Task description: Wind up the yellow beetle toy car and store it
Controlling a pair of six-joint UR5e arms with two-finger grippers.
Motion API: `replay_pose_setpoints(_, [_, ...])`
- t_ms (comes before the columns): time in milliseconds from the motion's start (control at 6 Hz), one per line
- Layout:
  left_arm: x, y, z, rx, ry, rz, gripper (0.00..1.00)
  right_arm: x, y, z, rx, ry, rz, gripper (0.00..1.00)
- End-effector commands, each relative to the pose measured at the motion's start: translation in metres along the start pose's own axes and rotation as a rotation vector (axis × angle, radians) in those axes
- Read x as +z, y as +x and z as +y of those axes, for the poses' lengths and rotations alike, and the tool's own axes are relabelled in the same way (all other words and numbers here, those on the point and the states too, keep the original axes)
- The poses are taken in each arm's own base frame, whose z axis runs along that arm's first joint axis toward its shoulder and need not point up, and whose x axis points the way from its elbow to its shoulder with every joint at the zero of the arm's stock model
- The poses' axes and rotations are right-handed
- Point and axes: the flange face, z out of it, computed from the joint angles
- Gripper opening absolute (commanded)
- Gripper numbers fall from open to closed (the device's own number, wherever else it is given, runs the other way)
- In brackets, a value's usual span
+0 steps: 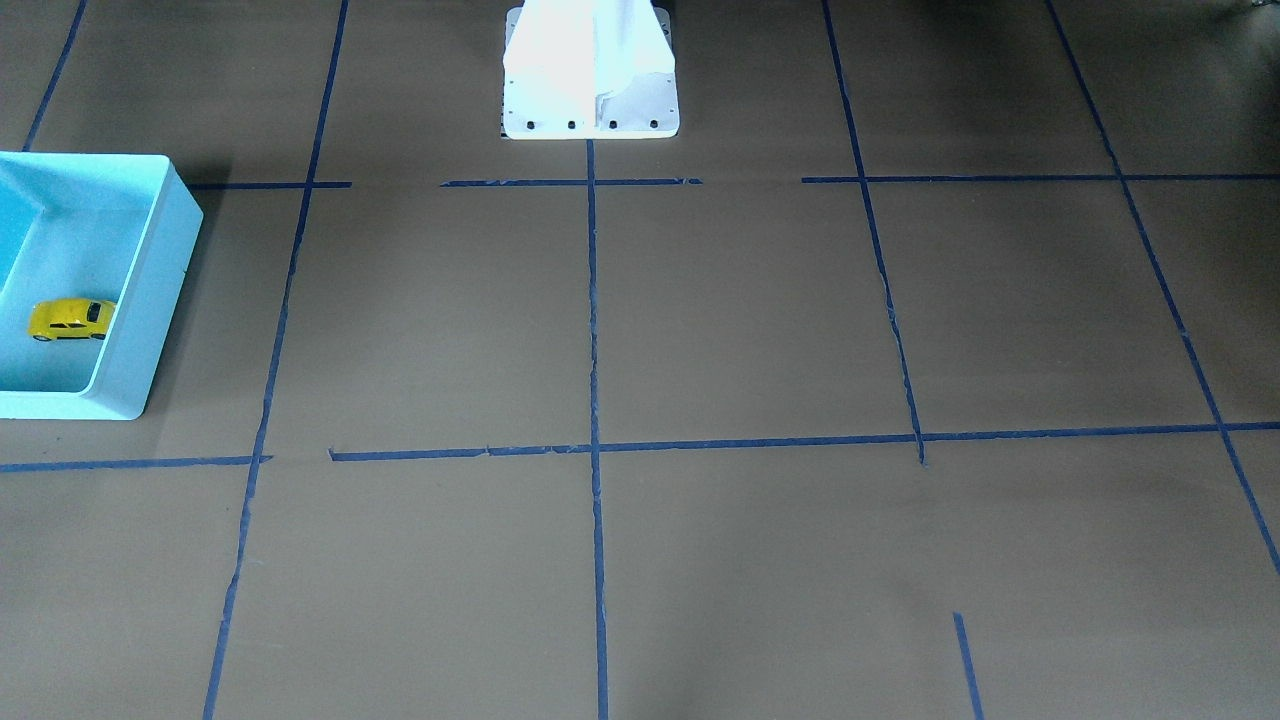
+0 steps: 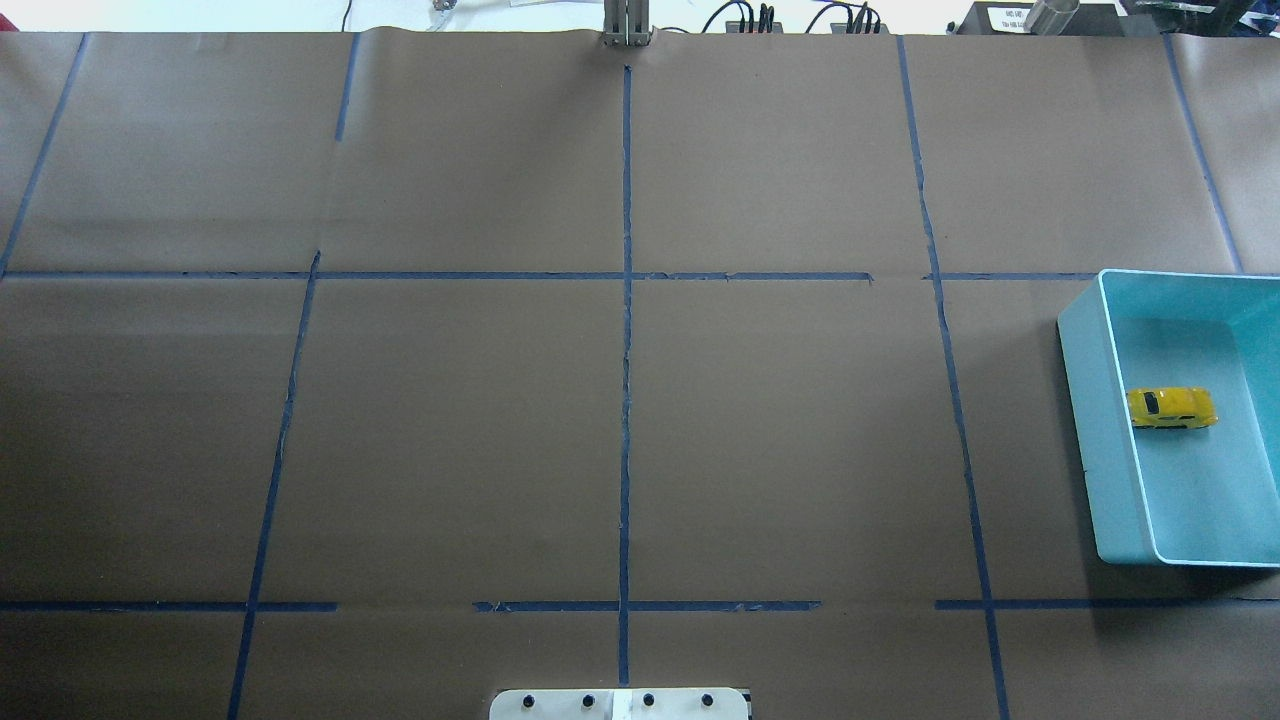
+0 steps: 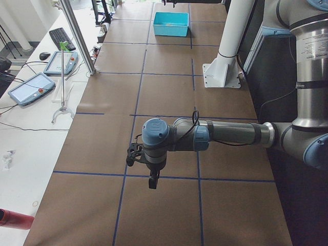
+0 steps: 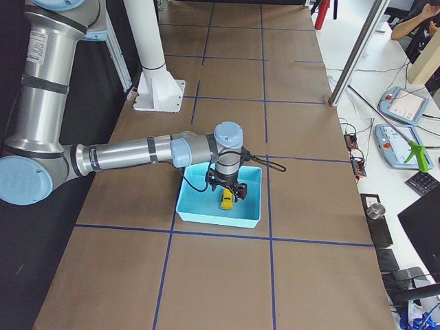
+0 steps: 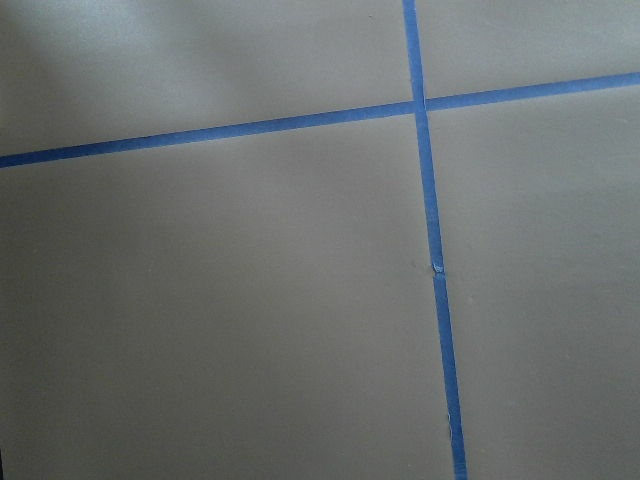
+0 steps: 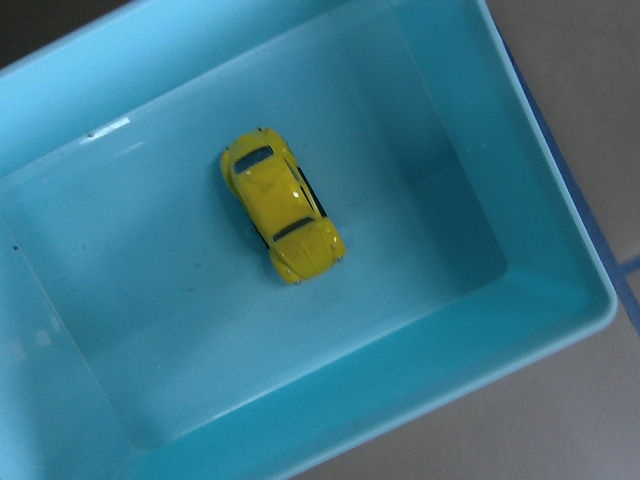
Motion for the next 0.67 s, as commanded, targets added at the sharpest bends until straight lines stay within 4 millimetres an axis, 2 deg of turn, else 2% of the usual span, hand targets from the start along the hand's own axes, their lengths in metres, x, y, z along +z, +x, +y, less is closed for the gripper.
replay_pose_setpoints(0, [0.001, -0.001, 0.001, 0.002, -0.002, 0.0, 1.0, -0.003, 0.039, 0.082, 0.461, -0.029, -0.047, 1.0])
replay_pose_setpoints(167, [0.002, -0.002, 0.003, -0.003, -0.005, -0.001, 1.0, -0.006, 0.043, 0.085, 0.551, -0.021, -0.038, 1.0])
replay_pose_setpoints(500, [0.006, -0.005, 0.002, -0.004, -0.004, -0.001, 1.0, -0.014, 0.041, 0.089, 0.963, 0.01, -0.049, 1.0])
